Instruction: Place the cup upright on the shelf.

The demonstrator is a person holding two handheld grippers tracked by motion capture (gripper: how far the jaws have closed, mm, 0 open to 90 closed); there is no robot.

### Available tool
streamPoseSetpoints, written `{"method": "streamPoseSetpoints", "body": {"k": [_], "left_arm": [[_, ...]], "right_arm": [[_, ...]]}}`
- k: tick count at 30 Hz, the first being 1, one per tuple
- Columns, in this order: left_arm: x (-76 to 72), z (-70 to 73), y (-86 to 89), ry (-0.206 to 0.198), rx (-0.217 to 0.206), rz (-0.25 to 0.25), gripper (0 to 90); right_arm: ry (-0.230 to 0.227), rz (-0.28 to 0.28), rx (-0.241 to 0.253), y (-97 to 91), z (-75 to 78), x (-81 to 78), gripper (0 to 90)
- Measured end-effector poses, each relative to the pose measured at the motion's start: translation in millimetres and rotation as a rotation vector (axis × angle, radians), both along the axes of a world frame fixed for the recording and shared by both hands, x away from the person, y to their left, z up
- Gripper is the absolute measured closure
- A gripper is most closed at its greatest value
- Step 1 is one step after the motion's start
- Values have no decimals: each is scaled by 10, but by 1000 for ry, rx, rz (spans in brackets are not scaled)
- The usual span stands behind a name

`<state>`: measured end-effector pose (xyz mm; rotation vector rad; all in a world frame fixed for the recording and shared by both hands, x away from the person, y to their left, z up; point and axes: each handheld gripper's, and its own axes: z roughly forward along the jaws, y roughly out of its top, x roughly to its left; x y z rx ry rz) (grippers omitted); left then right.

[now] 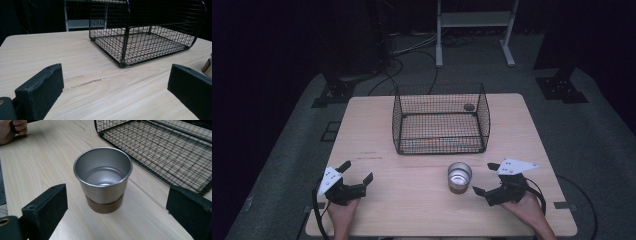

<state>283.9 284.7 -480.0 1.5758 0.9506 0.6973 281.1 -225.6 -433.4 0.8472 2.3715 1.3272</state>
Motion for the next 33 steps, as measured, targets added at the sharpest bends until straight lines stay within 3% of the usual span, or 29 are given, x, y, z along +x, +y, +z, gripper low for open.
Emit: {"method": "streamPoseSetpoints", "body": {"k": [9,17,33], "left_arm": [[-3,0,-2,2,-2,-1,0],[-3,0,-4,0,-4,-1,0],[-1,0,-3,1,-5,-2,0]], "right_arm": [[29,40,-6,199,-93,59,24],[35,46,-49,316,-192,132,24],[51,58,-56,502,-283,271,24]]}}
